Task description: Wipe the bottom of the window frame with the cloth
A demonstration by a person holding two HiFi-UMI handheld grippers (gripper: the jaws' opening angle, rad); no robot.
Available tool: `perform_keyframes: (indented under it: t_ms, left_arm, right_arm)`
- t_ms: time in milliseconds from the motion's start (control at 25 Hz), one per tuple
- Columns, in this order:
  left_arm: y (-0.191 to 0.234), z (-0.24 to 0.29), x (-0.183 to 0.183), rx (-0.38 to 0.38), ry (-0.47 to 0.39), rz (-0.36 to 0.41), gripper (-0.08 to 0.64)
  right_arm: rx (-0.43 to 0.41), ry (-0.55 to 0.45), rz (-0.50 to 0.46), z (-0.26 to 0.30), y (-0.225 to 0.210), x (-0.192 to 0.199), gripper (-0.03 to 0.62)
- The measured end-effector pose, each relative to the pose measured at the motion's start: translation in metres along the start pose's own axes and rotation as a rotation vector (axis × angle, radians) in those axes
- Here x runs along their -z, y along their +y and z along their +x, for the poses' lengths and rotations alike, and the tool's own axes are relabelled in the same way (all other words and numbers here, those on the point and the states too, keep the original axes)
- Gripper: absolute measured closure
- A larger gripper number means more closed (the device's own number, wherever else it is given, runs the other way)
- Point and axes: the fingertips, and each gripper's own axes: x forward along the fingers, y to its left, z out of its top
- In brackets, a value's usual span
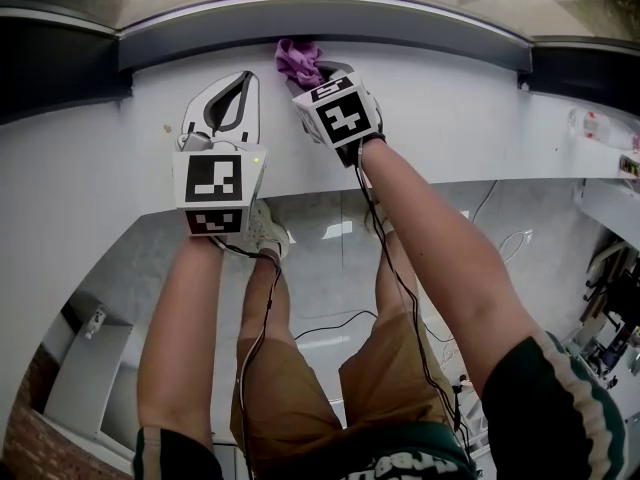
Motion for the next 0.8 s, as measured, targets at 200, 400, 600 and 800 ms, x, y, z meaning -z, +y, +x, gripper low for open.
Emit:
perform_keyframes:
  t_ms: [200, 400, 600, 800]
  left_arm:
    - [0.02, -0.009, 0.008, -0.015, 0.0, -0.028, 0.557]
    - [0.041, -0.017, 0.015, -0.038, 0.001, -0.046, 0.557]
    - [0.062, -0.025, 0.025, -0.055, 0.004, -0.062, 0.557]
    - [0.085, -0.033, 0.033, -0.084, 0.006, -0.084, 0.557]
  right_arm:
    - [-0.013, 0.0, -0.013, 0.012, 0.019, -0.009, 0.426]
    - [-0.022, 0.002, -0.024, 0.023, 0.034, -0.02, 0.426]
    - [-0.017, -0.004, -0.033, 0.036, 0.049, -0.032, 0.426]
    - [-0.032, -0.005, -0.043, 0.048, 0.068, -0.044, 0.426]
